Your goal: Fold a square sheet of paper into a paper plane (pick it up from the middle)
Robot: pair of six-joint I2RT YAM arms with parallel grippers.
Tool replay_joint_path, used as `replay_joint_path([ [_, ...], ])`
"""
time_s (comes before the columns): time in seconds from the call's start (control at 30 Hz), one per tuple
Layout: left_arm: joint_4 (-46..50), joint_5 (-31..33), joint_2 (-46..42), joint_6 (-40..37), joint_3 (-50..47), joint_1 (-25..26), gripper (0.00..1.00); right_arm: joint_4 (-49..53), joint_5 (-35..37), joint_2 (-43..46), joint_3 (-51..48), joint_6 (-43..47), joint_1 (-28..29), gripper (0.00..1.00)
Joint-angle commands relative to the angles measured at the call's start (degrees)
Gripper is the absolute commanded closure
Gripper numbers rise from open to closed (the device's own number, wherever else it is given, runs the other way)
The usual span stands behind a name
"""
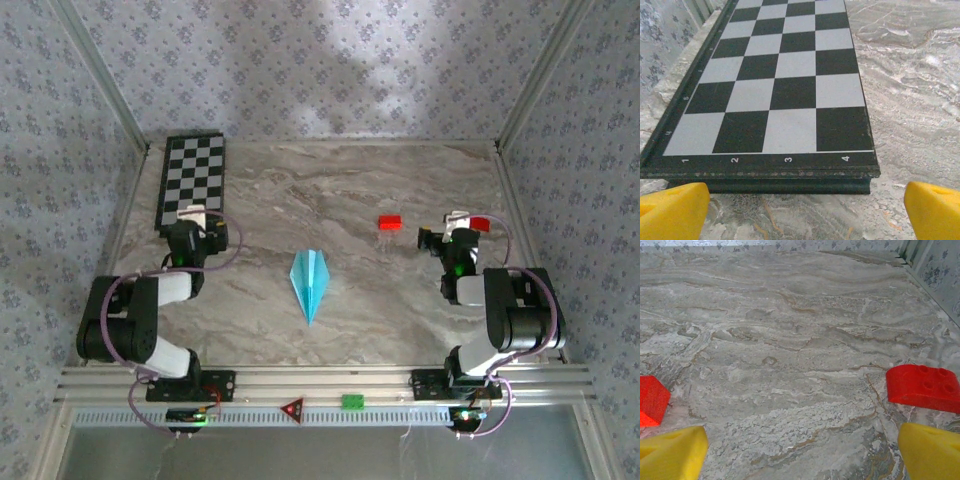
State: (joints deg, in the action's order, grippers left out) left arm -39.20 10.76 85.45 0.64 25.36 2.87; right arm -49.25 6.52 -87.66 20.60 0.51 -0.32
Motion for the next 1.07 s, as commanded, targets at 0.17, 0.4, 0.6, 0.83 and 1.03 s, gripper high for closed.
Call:
replay_joint_path([
  [0.17, -7.25, -1.98, 2.18, 2.85, -1.92, -3.14, 0.0, -0.91, 1.27, -0.32, 0.68, 0.54, 0.08, 0.0],
  [0.4, -8.86, -1.89, 2.6, 2.45, -2.32, -3.05, 0.0, -2.01, 2.16, -0.33, 0.22, 1.33, 0.75, 0.0],
  [0.6, -8.61, -1.8, 2.44, 2.43, -2.34, -3.05, 0.0, -1.8, 1.96, -0.32, 0.24, 1.33, 0.71, 0.0],
  [0.83, -8.61, -1.72, 2.43, 2.43, -2.34, -3.01, 0.0, -1.63, 1.91, -0.34, 0.33, 1.33, 0.74, 0.0],
  [1.03, -8.61, -1.8, 2.38, 2.44, -2.32, -3.03, 0.0, -1.63, 1.83, -0.32, 0.32, 1.33, 0.74, 0.0],
])
